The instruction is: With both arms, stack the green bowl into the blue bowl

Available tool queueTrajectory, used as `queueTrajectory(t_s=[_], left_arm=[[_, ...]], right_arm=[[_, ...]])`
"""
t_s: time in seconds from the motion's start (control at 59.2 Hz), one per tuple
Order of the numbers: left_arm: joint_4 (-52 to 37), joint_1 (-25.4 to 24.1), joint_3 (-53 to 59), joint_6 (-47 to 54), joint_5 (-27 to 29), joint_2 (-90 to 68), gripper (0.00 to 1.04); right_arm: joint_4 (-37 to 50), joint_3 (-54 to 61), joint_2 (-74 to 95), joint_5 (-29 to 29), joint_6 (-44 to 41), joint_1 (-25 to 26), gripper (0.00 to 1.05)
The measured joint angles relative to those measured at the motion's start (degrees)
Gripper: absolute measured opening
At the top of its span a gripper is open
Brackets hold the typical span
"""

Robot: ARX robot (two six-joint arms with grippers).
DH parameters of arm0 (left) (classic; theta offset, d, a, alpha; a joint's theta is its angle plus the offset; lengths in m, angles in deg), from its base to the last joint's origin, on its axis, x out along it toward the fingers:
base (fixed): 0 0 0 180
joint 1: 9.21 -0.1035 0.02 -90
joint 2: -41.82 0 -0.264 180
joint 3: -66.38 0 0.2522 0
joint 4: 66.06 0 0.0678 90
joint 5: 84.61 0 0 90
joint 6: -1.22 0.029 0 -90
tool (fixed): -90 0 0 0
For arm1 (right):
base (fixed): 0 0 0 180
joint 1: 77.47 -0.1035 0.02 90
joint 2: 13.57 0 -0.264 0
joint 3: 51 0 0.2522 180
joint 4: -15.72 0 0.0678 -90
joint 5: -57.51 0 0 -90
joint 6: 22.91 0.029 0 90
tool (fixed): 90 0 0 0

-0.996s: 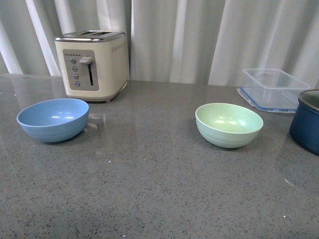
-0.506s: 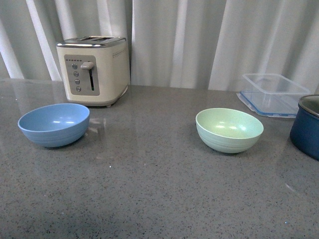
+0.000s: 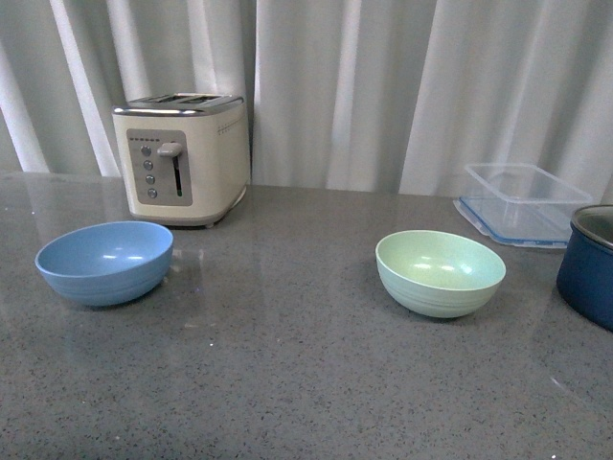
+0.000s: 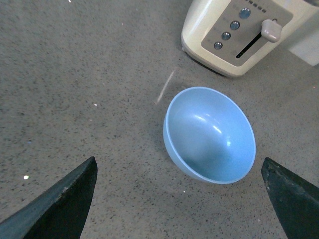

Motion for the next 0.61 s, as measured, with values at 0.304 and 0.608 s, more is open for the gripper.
queueTrajectory(t_s=[0.304, 0.608], left_arm=[[6.8, 3.23, -14.56, -0.35, 2.45, -17.18, 0.98], [11.52, 4.74, -26.01, -0.59, 4.92, -29.31, 0.98]], right_arm=[[0.0, -0.02, 0.0, 0.0, 0.0, 0.0, 0.95], [0.0, 0.0, 0.0, 0.0, 0.0, 0.0, 0.95]])
